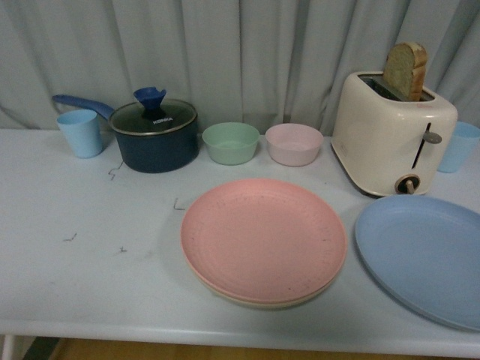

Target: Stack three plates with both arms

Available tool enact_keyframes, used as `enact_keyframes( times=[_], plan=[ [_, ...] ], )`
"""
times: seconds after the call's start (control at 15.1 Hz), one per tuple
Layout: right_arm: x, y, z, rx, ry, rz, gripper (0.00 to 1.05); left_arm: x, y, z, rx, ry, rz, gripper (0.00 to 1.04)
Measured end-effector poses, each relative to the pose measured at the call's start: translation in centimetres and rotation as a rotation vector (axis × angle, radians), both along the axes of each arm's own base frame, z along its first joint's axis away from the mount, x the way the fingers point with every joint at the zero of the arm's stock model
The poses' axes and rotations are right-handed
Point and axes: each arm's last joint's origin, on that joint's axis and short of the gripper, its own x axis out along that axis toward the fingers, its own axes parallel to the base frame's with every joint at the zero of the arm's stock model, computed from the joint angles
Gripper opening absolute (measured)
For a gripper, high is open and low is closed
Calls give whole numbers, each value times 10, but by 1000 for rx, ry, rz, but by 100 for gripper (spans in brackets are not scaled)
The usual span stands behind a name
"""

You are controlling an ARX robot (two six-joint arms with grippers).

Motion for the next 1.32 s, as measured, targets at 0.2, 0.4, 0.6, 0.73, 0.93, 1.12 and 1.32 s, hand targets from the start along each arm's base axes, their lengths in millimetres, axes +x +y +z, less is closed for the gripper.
enact_keyframes(
  times=[0.2, 0.4, 0.6, 0.73, 0.93, 1.12, 1.32],
  plan=[
    [69, -28, -35, 50, 224, 39, 98, 0, 0, 0, 0, 0, 0, 98],
    [131, -39, -78, 10, 437, 76, 98, 0, 0, 0, 0, 0, 0, 98],
    [159, -35, -101, -15, 500, 123, 98, 0, 0, 0, 0, 0, 0, 98],
    [171, -34, -103, -32, 504, 135, 98, 0, 0, 0, 0, 0, 0, 98],
    [191, -29, -113, -47, 528, 151, 98, 0, 0, 0, 0, 0, 0, 98],
    [201, -27, -132, -38, 582, 158, 63, 0, 0, 0, 0, 0, 0, 98],
    [204, -25, -140, -33, 591, 160, 32, 0, 0, 0, 0, 0, 0, 98]
  ],
)
